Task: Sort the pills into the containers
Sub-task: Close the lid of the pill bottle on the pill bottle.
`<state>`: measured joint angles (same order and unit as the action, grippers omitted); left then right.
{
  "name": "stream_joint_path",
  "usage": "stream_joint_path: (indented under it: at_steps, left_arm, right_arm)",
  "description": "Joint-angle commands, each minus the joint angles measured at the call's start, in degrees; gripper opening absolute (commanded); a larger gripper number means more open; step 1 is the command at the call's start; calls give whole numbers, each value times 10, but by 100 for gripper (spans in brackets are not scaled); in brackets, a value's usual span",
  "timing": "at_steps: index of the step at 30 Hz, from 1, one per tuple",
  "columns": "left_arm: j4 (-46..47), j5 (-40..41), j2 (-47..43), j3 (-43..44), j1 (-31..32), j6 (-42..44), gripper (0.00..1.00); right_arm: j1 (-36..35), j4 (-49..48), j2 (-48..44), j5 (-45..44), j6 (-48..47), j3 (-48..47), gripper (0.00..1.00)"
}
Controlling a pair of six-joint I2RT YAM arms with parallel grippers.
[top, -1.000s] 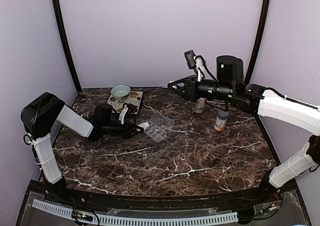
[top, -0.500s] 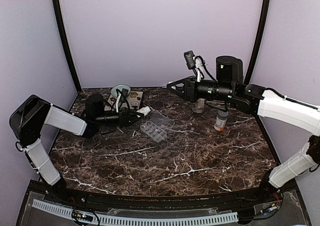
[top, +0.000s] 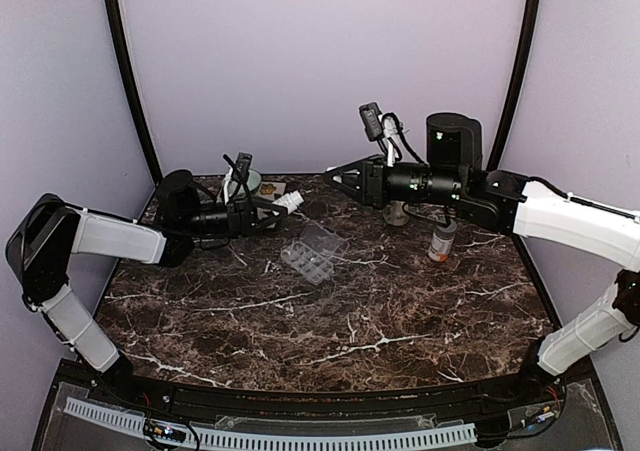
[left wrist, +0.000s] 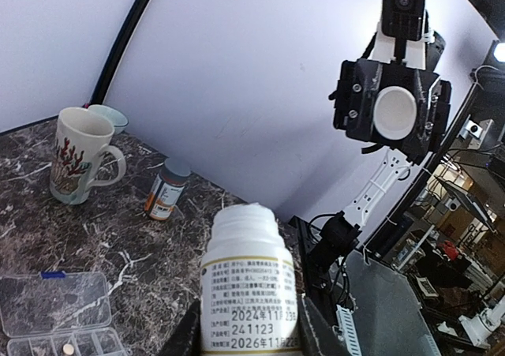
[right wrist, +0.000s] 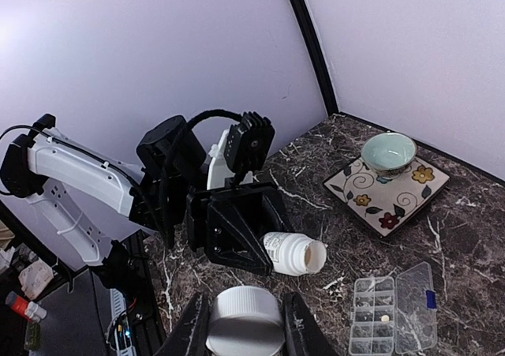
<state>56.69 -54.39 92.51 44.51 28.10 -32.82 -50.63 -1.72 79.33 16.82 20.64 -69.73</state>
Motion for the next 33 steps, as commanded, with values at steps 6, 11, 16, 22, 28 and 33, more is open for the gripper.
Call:
stream_joint_path:
  at_steps: [6,11,16,22,28,33]
  left_arm:
    - [53,-78,-39,40,15,-59,0]
    - [61,-102,-43,49,18,-76,0]
    - [71,-126,-41,60,18,-96,0]
    - [71,-139,-43,67,18,-105,0]
    - [70,-149,-42,72,17,-110,0]
    - [71,-154,-40,75,18,-116,0]
  right_arm:
    - [-17,-7,22,-3,10,-41,1]
    - [-20,1,32,1,12,-53,1]
    - [-22,3,40,9,17,-57,1]
    - [-27,4,49,15,19,-61,1]
    - [-31,3,59,22,21,-68,2]
    - [-33,3,63,26,22,-69,2]
